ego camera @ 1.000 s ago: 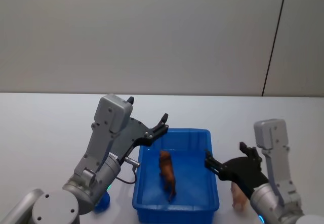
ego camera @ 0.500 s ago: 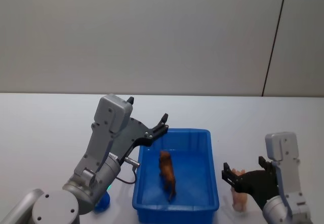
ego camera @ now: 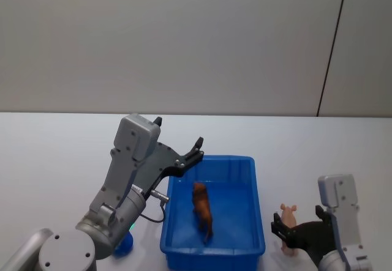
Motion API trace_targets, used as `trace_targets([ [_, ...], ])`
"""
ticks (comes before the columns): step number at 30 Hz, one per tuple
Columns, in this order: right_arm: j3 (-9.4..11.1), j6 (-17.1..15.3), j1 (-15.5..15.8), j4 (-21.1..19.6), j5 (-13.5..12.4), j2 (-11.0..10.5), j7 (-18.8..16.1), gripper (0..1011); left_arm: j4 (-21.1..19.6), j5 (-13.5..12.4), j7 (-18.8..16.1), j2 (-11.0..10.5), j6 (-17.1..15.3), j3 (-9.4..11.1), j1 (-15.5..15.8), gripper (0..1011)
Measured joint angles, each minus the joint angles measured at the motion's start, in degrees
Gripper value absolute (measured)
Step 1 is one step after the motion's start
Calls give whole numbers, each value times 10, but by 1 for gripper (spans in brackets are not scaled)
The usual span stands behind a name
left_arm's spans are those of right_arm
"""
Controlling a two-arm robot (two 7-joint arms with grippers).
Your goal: Pick up the two dolls from the table and place them into the box.
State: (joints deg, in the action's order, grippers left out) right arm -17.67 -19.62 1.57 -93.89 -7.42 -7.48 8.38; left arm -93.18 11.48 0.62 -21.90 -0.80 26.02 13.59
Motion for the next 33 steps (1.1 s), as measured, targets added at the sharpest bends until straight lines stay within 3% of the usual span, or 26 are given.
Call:
trace_targets([
  [20, -3, -4, -5, 38, 8, 15, -8, 976, 0, 0, 0, 0, 0, 0, 0, 1001],
  [32, -2, -14, -12, 58, 7, 24, -4, 682, 0, 0, 0, 0, 0, 0, 0, 1001],
  [33, -1, -14, -13, 60, 7, 25, -3, 620, 0, 0, 0, 0, 0, 0, 0, 1001],
])
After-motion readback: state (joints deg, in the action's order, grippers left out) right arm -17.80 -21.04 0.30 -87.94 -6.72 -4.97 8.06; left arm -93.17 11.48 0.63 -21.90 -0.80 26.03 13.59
